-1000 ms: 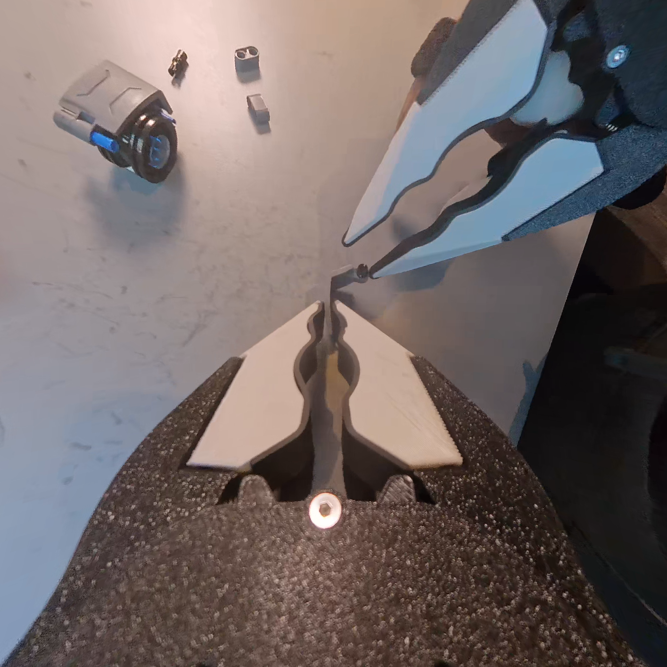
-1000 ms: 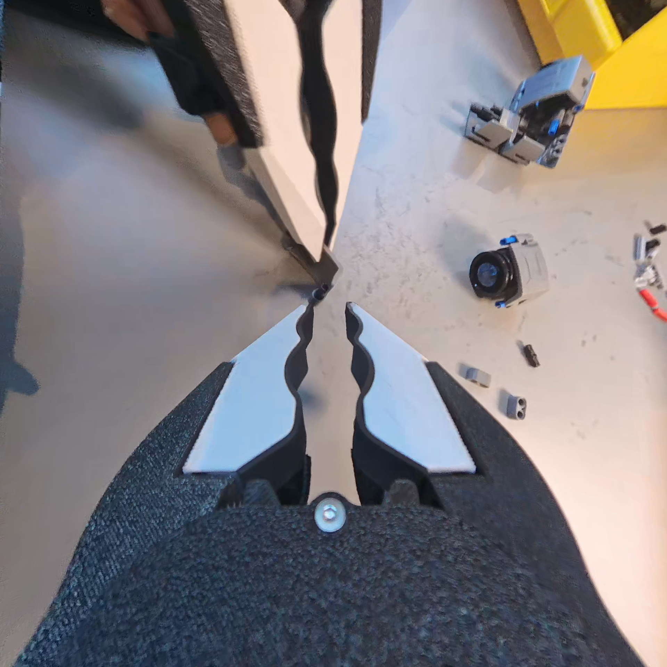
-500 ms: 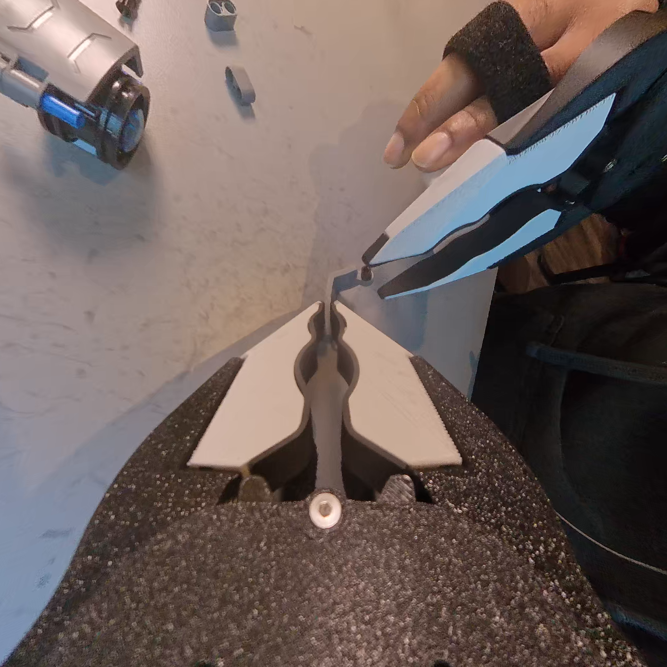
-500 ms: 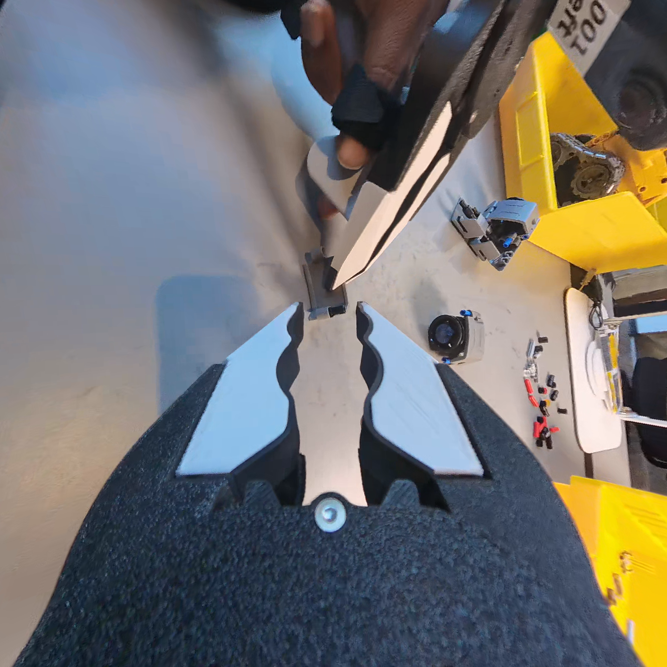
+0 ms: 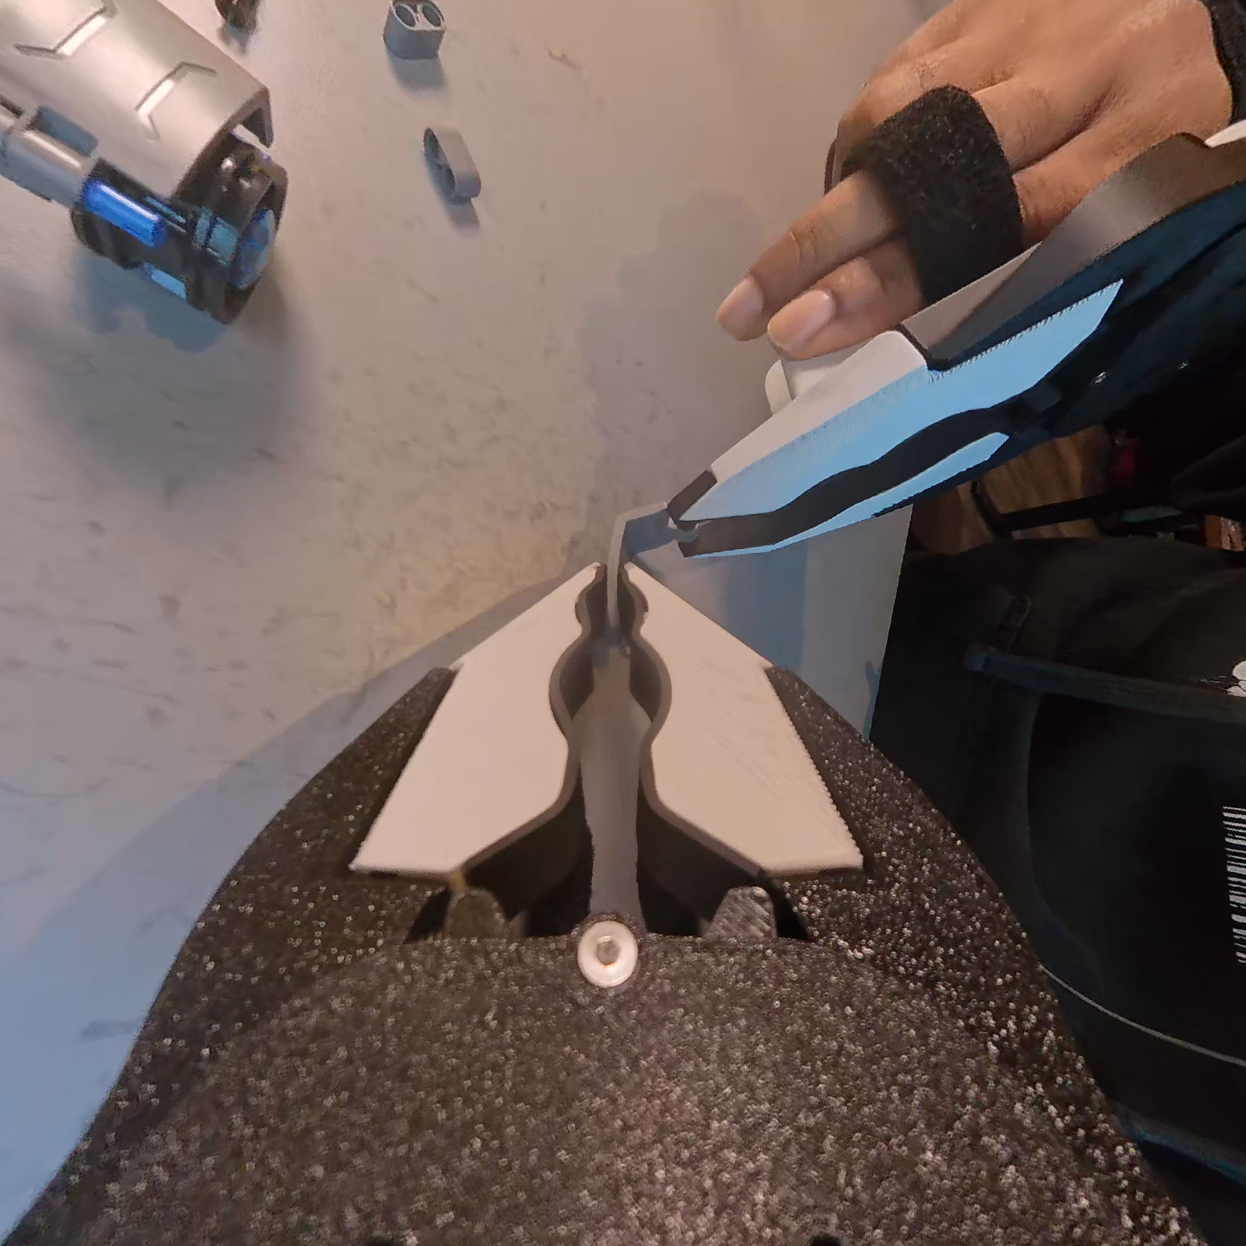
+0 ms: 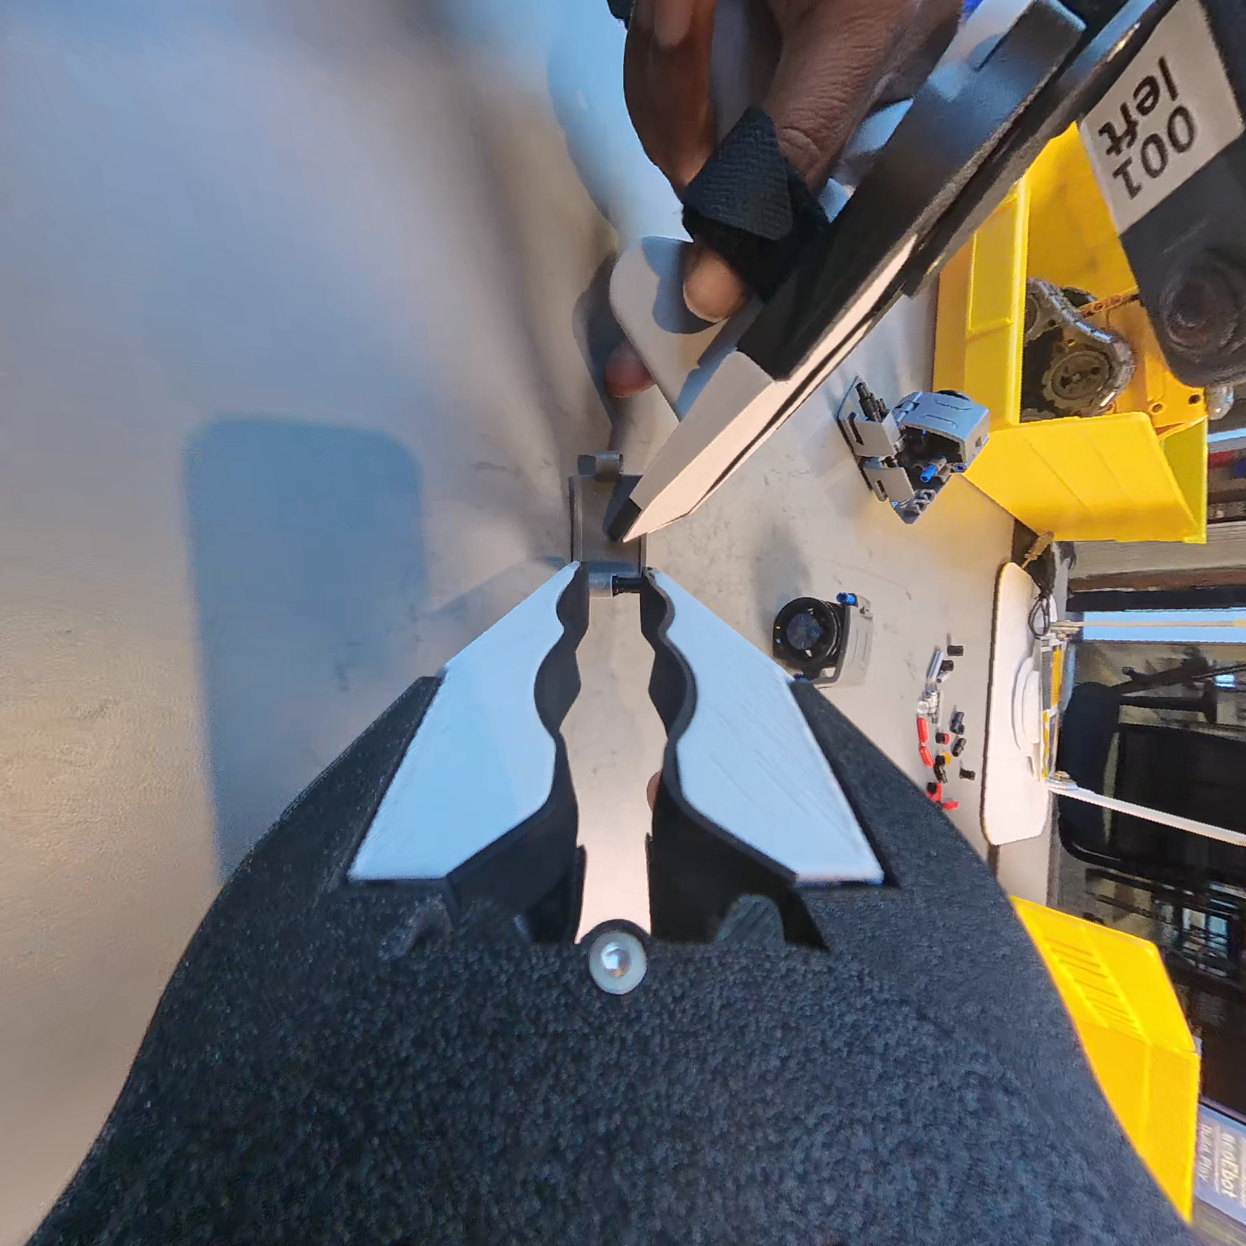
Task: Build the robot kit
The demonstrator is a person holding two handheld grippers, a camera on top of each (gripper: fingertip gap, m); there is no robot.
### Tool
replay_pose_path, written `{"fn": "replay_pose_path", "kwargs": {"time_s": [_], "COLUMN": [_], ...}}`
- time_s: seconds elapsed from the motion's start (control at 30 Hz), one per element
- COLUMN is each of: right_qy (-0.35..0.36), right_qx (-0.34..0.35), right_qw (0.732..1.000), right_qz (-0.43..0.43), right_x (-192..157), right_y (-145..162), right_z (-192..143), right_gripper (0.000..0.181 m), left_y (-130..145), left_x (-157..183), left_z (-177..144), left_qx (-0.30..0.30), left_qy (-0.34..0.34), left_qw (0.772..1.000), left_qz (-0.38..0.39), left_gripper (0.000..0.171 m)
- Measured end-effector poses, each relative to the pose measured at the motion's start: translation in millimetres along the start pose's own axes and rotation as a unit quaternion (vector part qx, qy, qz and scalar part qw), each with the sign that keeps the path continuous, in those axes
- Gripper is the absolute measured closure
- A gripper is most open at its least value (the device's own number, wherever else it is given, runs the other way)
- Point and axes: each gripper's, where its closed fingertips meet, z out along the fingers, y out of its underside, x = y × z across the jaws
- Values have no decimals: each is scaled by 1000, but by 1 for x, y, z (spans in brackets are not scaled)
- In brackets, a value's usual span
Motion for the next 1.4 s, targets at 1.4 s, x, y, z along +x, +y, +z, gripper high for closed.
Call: {"fn": "replay_pose_path", "kwargs": {"time_s": [1.4], "right_qy": [-119], "right_qx": [45], "right_qw": [962], "right_qz": [240], "right_x": [10], "right_y": [13], "right_z": [15], "right_gripper": [172], "left_y": [34], "left_x": [27], "left_z": [-19], "left_qx": [24], "left_qy": [-86], "left_qw": [983], "left_qz": [158], "left_gripper": [146]}}
